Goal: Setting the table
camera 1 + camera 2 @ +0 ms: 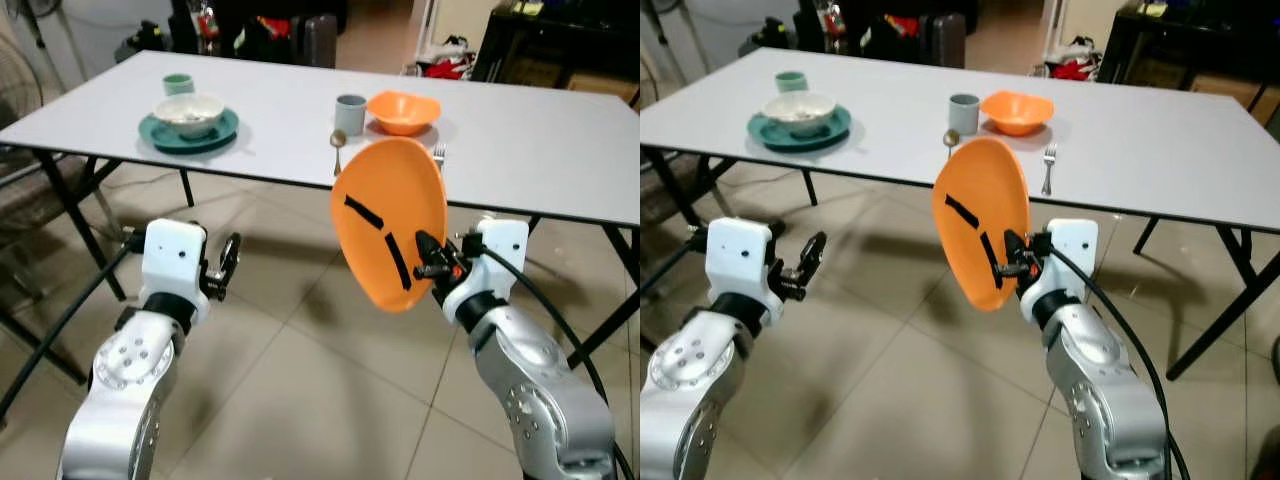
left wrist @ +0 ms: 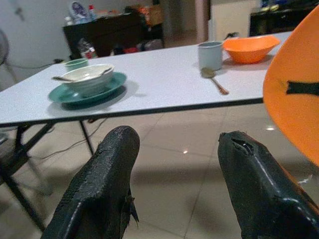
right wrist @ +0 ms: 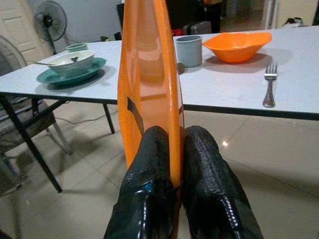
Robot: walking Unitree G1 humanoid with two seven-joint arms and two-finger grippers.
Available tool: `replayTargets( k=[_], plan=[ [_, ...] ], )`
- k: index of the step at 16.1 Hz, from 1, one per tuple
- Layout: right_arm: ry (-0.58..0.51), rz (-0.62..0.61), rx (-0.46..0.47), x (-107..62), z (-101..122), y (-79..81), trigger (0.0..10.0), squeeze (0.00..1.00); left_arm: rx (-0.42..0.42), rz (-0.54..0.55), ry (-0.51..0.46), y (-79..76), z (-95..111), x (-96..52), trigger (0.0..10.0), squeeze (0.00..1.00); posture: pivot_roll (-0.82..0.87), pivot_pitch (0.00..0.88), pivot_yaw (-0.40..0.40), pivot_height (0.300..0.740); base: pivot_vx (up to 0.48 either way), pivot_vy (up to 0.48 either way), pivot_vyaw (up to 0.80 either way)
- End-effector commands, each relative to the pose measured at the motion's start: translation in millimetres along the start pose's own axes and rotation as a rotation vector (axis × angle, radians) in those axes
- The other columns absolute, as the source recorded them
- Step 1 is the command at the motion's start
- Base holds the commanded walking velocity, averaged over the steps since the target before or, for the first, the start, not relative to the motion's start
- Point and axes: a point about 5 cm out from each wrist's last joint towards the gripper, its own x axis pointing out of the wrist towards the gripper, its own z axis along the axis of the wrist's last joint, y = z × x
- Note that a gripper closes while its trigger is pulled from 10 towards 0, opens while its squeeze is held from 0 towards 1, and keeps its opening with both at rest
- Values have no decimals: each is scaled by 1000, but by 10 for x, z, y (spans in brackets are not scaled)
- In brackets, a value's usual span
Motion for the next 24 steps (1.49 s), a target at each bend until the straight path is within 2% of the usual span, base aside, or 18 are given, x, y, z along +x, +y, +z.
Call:
replayTargets(
  k=[1, 6, 8, 11, 24],
  plan=[
    [-50, -4, -11, -14, 111, -4, 10000, 0, -12, -14, 10, -26, -12, 6, 10000, 0, -47, 0, 43, 740, 0, 0, 0],
    [-50, -25, -11, -2, 119, -34, 10000, 0, -12, -34, -5, -52, 9, 36, 10000, 0, -51, 0, 48, 740, 0, 0, 0],
    [-48, -32, -8, 1, 119, -46, 10000, 0, -20, -41, -10, -58, 17, 33, 10000, 0, -50, 0, 47, 740, 0, 0, -675],
    [-53, -34, -7, 10, 127, -50, 10000, 0, -25, -44, -13, -62, 21, 41, 10000, 0, -51, 0, 46, 740, 276, 0, -733],
    [-90, 10, -1, 58, 207, -9, 10000, 0, -66, 3, -22, -25, -5, 3, 10000, 0, -50, 0, 34, 740, 311, 0, 0]
  ],
)
